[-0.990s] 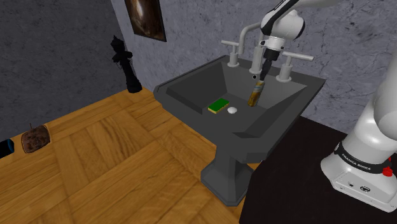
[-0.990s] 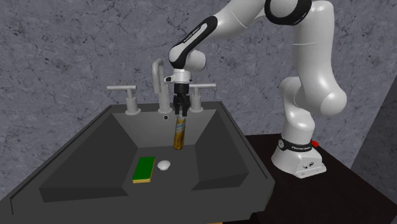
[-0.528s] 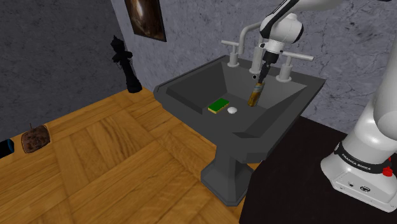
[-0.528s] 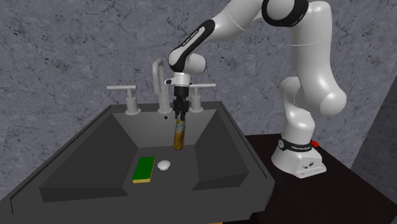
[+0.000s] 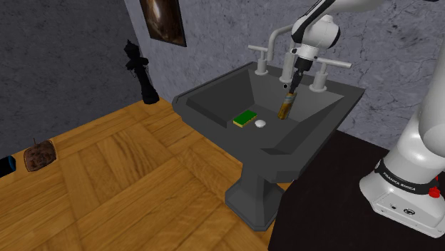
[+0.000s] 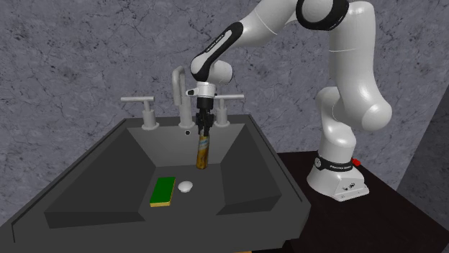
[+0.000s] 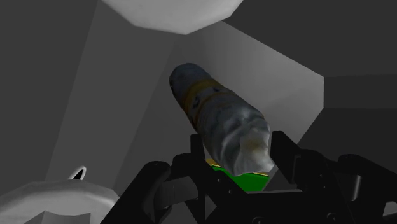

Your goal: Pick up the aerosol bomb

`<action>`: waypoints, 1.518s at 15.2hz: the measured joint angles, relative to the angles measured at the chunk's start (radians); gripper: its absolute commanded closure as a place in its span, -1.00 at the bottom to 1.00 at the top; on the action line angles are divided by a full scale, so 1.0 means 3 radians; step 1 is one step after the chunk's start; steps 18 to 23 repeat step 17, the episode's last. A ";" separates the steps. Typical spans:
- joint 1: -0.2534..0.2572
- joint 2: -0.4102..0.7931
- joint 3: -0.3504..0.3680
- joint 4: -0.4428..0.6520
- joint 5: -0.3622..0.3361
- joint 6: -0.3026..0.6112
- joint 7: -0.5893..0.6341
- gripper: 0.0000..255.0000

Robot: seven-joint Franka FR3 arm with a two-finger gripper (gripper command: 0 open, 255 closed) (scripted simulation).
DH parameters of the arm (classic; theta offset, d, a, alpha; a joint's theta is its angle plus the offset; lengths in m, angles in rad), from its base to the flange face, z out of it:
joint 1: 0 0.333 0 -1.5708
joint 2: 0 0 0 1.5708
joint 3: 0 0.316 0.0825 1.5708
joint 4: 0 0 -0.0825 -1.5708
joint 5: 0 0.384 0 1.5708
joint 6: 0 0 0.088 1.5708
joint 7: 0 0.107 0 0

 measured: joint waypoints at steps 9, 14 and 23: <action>0.0051 -0.0135 -0.0062 0.0066 -0.0230 -0.0197 0.0226 1.00; 0.0078 -0.0288 -0.0101 0.0132 -0.0379 -0.0349 0.0365 1.00; 0.0091 -0.0359 -0.0113 0.0168 -0.0446 -0.0421 0.0433 1.00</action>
